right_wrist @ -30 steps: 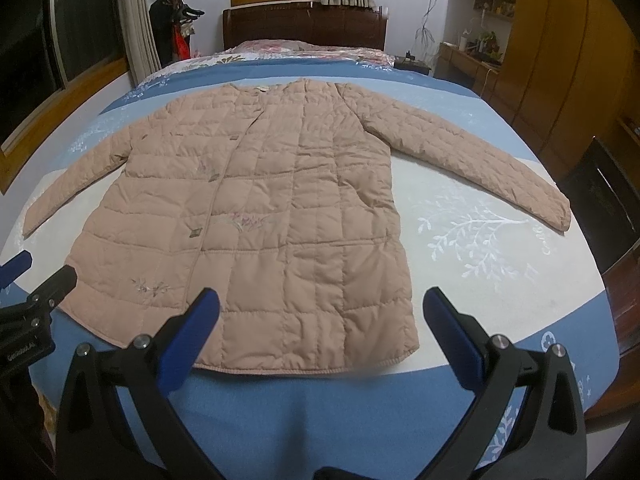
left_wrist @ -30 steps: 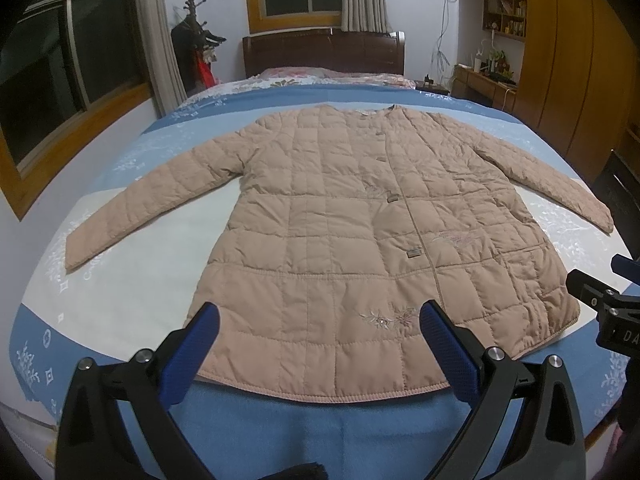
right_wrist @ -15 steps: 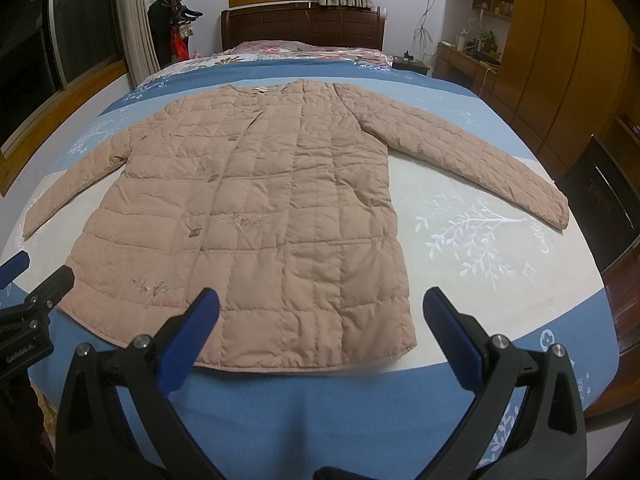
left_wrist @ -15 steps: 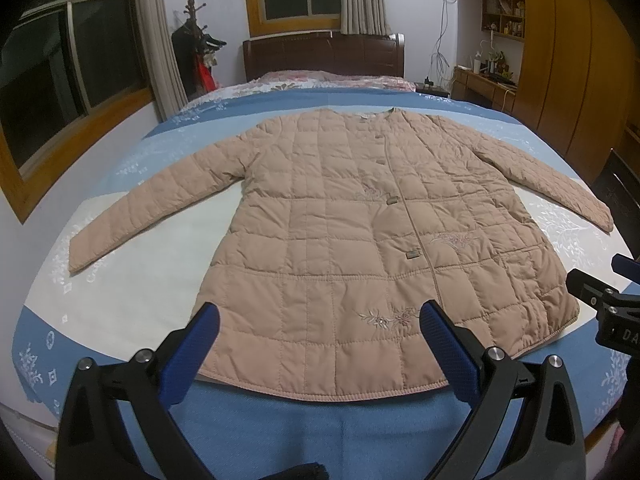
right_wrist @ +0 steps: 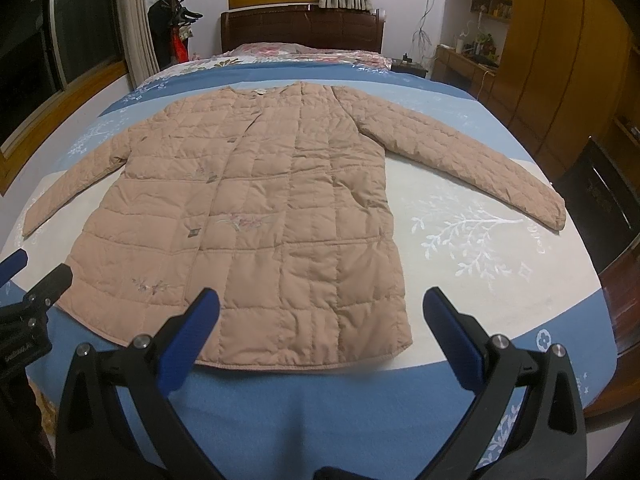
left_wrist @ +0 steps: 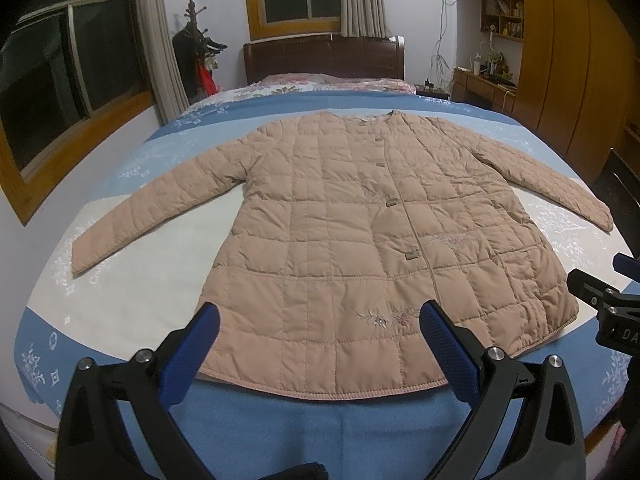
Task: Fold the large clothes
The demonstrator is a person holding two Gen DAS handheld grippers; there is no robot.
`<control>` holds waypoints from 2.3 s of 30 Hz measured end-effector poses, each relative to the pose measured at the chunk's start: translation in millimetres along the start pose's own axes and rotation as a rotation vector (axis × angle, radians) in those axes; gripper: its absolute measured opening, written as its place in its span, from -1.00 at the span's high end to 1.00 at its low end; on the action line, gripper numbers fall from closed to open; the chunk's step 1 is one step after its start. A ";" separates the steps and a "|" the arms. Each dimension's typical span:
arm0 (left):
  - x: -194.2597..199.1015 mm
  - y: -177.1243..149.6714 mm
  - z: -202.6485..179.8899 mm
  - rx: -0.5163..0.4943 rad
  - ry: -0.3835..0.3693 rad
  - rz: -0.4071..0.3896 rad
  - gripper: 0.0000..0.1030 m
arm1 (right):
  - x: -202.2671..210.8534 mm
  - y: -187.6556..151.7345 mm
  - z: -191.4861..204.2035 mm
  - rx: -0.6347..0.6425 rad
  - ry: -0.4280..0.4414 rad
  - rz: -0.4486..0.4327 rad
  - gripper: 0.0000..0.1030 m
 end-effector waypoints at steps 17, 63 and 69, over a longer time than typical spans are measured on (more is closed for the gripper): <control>-23.4 20.2 -34.8 -0.070 -0.112 0.032 -0.93 | -11.5 38.8 -125.1 -0.121 -0.098 0.011 -0.96; -212.1 145.9 -53.7 0.104 -0.220 0.233 0.31 | -94.1 175.1 -374.4 -0.434 0.156 -0.050 0.91; -219.2 156.6 -54.8 0.095 -0.222 0.236 0.31 | -127.6 219.7 -283.5 -0.265 0.251 -0.012 0.91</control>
Point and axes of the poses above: each gripper's, at about its wrist camera, not at the fingertips, and x roughly against the way its jaws point, z to its left, y to its top, the point moved 2 cm from there along -x, roughly the way its jaws point, and after that the axes turned 8 degrees about y, right-handed, at the moved point
